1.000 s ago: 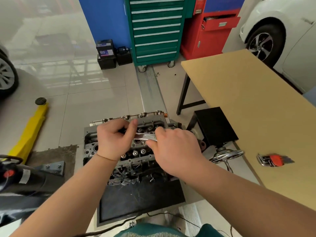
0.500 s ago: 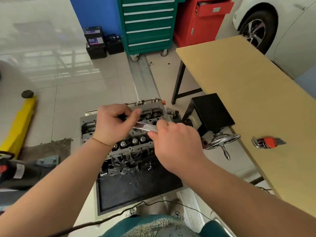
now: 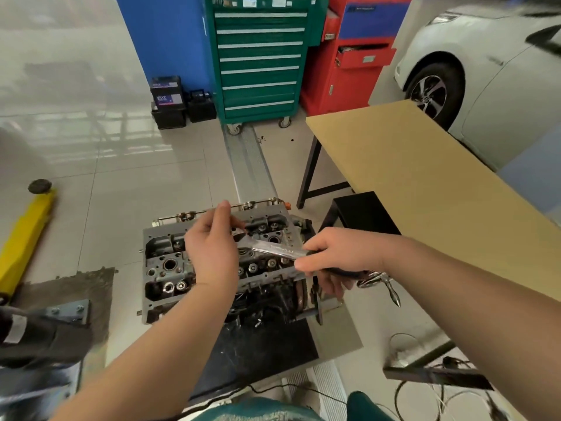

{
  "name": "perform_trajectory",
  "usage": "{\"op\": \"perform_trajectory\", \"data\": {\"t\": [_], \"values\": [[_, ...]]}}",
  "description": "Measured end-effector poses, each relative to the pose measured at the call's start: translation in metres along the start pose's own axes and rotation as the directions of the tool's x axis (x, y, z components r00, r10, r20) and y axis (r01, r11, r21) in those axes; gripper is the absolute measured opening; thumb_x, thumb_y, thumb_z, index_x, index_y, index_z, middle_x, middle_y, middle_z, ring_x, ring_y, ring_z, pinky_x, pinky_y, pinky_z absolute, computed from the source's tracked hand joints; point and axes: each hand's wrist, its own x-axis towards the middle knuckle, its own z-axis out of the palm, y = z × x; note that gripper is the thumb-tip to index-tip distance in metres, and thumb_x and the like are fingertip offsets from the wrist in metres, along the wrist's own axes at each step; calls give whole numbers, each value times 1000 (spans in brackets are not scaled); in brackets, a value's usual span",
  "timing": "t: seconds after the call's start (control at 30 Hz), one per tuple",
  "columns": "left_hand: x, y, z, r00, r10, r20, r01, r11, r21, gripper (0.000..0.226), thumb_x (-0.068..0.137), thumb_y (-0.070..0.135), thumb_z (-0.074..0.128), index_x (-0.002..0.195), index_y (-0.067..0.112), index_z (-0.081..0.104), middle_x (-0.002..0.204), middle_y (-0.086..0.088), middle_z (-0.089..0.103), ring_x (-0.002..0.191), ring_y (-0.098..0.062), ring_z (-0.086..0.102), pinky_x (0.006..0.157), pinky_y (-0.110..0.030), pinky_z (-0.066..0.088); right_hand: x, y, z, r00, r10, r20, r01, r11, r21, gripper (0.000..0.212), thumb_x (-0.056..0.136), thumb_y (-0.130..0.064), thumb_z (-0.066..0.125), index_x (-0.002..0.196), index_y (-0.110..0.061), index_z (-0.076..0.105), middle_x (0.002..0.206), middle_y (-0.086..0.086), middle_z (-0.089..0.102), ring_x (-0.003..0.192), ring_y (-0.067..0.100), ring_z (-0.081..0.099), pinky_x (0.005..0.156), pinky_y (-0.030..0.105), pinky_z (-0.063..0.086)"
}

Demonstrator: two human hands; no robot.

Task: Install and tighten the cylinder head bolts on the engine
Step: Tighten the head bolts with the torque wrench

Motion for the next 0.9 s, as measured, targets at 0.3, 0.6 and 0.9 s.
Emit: {"op": "perform_trajectory", "data": {"t": [0.3, 0.6, 0.9], "values": [[8, 5, 15, 994, -3, -106, -9, 994, -105, 55, 97, 36, 54, 69, -12, 61, 56, -10, 66, 56, -14, 56, 106, -49, 49, 5, 10, -5, 987, -76, 140, 35, 960, 277, 28, 98, -34, 68, 102, -7, 62, 68, 11, 59, 49, 23, 49, 46, 26, 45], [26, 3, -3, 998, -65, 12, 66, 995, -80, 49, 95, 42, 66, 53, 19, 57, 51, -10, 61, 49, -25, 56, 93, -42, 50, -15, 1, 59, 994, -99, -49, 111, 913, 392, 24, 100, -33, 65, 89, -13, 60, 68, 6, 58, 56, 22, 51, 50, 33, 41], [19, 10, -2, 996, -69, 58, 71, 997, -36, 46, 101, 33, 62, 58, 16, 59, 55, -11, 63, 55, -24, 54, 91, -46, 49, -7, 3, 38, 978, -83, 192, -25, 863, 504, 25, 96, -37, 68, 100, -13, 62, 73, 13, 58, 55, 24, 53, 51, 30, 47]]}}
